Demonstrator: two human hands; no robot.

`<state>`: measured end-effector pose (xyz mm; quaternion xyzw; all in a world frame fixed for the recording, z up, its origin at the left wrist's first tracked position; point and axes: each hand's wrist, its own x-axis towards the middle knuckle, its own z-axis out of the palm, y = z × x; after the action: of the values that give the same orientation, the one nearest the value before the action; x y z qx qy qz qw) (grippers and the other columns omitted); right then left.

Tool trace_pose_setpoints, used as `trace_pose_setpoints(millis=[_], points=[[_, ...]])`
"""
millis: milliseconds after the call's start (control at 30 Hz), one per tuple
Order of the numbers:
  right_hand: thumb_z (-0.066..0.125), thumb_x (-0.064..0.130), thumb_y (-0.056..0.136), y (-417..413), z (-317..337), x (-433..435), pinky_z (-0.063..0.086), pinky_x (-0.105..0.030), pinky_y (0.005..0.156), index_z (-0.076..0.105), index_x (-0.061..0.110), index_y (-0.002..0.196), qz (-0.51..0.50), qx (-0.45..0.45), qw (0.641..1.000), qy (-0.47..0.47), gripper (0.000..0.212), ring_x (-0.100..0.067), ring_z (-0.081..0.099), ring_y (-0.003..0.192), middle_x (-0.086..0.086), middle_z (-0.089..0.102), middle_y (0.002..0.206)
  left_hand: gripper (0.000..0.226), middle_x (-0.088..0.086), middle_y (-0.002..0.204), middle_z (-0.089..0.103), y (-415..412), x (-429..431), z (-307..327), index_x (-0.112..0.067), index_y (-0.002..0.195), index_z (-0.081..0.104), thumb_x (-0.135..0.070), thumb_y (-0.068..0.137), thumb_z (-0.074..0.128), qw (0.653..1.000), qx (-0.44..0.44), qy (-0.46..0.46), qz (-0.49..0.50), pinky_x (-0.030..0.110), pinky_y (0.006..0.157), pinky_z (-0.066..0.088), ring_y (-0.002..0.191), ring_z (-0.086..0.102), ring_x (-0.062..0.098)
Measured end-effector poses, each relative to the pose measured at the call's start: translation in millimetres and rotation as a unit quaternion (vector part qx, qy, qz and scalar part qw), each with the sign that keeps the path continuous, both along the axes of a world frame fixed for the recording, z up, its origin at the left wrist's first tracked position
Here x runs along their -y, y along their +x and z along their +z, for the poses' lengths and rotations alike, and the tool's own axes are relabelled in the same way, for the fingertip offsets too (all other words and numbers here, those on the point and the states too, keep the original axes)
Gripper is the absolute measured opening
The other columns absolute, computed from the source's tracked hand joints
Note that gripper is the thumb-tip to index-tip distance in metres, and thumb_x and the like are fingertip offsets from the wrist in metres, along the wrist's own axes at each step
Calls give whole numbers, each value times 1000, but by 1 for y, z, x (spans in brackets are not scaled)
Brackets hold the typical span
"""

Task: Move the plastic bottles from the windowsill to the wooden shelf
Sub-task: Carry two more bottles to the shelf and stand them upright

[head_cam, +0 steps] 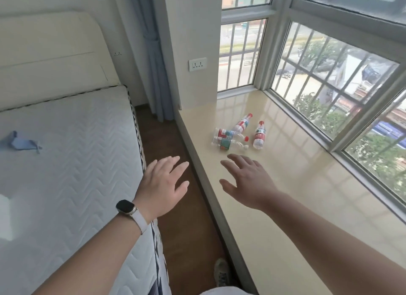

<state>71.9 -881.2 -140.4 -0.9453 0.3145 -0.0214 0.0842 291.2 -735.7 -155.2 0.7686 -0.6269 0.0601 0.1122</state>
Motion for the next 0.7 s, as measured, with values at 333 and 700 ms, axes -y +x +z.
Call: trace_pose_setpoints(millis=[333,700], points=[[40,55,92,5,-11,100,35,-41,105,49,23,139,13,6,1000,4,58,-29,42,133,-5,47,146,49,8,136,57,0,99,12,-21,131,60,-44,90,48,1000,25,16,-2,53,107,40,128,51,30],[38,56,90,56,-14,137,42,-43,100,56,22,133,16,11,1000,9,57,-29,50,127,-6,56,139,49,8,138,56,53,148,10,-21,132,60,-47,92,47,999,39,21,-22,53,108,38,129,50,30]])
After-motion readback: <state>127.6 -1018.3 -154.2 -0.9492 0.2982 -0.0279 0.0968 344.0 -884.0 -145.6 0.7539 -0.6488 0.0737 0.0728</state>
